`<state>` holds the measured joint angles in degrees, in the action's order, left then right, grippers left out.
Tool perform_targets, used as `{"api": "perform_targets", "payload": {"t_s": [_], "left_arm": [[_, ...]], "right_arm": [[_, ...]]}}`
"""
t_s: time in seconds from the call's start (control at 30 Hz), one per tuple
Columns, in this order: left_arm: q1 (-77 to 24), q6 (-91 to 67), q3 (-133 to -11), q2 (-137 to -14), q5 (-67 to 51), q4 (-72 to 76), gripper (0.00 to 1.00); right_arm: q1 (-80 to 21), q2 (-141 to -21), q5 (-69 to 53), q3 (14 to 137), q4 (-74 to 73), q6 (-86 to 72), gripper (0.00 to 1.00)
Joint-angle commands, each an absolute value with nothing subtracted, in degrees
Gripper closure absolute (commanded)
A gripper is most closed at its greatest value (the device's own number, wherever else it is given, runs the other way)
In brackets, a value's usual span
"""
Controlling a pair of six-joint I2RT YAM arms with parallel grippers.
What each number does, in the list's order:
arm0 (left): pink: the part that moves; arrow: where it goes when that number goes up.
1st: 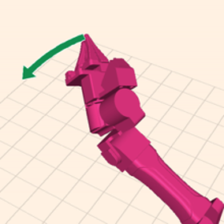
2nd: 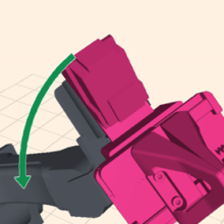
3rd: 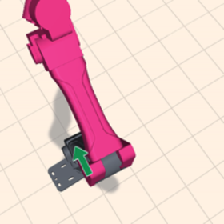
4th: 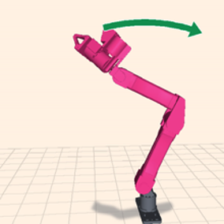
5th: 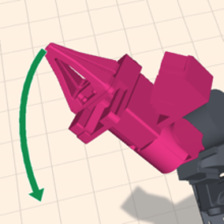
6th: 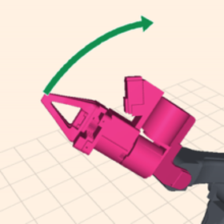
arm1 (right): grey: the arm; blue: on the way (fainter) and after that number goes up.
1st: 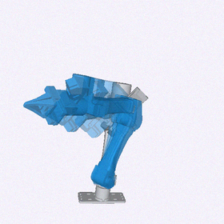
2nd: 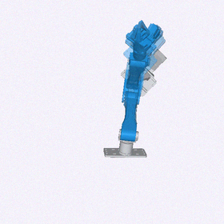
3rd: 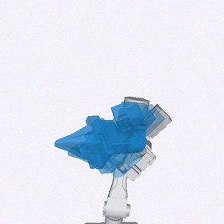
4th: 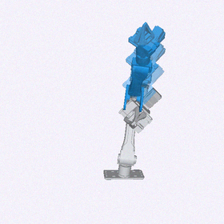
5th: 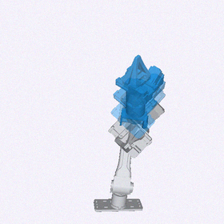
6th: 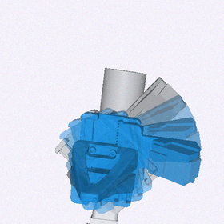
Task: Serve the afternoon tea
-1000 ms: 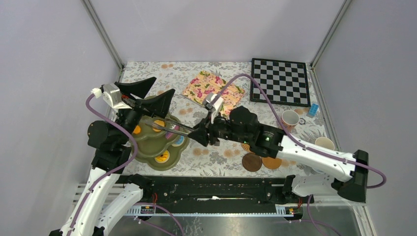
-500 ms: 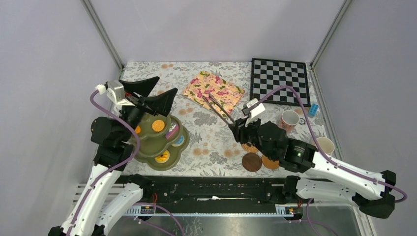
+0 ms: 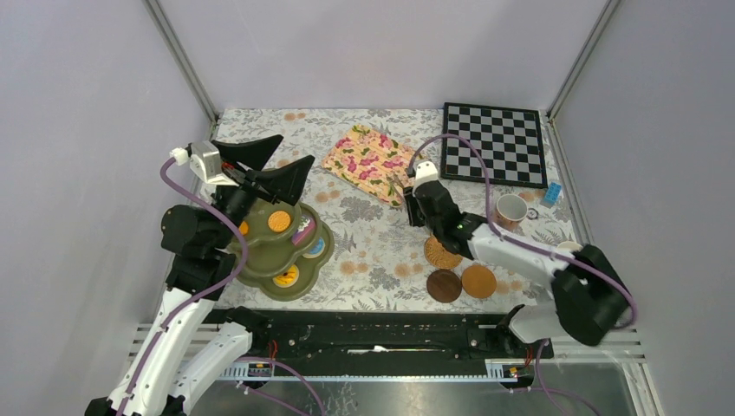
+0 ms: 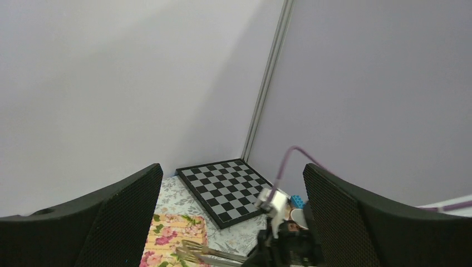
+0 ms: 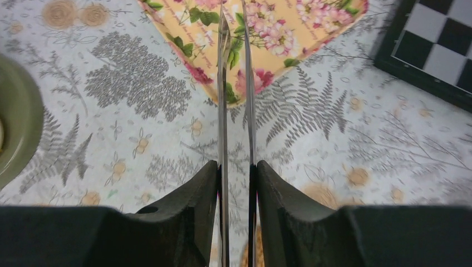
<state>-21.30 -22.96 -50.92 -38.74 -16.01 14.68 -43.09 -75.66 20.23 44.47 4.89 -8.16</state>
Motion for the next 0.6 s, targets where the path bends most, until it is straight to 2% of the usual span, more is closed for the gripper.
{"api": "perform_targets", "payload": {"t_s": [0.0, 0.27, 0.4, 0.57], "left_arm": [[-21.08, -22.69, -50.39, -38.76, -16.23, 17.00, 0.01], [-21.08, -22.78, -50.36, -38.81, -16.29, 17.05, 0.01], [-21.09, -22.84, -50.36, -38.63, -16.26, 17.06, 0.01], [-21.09, -23.11, -50.32, -38.50, -16.77, 17.31, 0.01]], "right_arm": [[-38.66, -85.62, 11.66, 51.31, 17.83, -7.52, 0.63], [-33.73, -103.29, 4.36, 63.29, 18.33, -5.96, 0.60], [-32.41, -110.38, 3.79, 70.77, 11.80, -6.00, 0.57], [-32.33, -113.64, 4.14, 74.26, 7.81, -5.63, 0.54]]}}
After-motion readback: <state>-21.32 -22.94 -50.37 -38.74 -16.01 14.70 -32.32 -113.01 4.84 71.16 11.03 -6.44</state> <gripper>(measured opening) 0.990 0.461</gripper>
